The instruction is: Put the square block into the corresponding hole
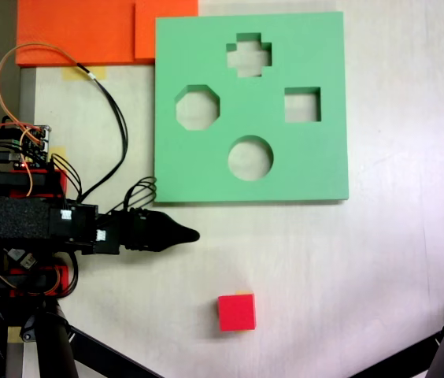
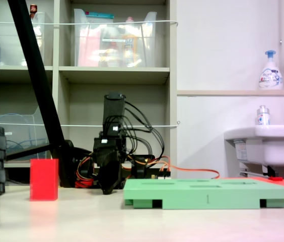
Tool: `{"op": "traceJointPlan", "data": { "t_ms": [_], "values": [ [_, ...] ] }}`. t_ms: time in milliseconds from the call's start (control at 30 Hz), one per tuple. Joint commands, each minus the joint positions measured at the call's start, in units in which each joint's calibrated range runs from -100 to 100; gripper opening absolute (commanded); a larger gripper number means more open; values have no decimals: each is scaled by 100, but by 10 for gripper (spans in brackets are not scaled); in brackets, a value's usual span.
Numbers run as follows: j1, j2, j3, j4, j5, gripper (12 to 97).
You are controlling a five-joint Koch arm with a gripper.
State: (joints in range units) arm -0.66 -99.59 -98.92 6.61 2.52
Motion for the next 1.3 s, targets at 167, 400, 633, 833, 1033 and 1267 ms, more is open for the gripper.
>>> {"op": "traceJointPlan", "data": {
  "t_ms": [167, 400, 633, 833, 1033, 1267],
  "values": [
    [-474, -41, -108, -261, 1851, 474],
    [-1001, -41, 1507, -3959, 3302, 432],
    [-1011, -41, 3890, -6905, 3609, 384],
    [-1094, 587, 6323, -8533, 3516, 396],
    [-1167, 3758, 9344, -10314, 3482, 637],
    [-1226, 5895, 10500, -10227, 3424, 956]
  ]
}}
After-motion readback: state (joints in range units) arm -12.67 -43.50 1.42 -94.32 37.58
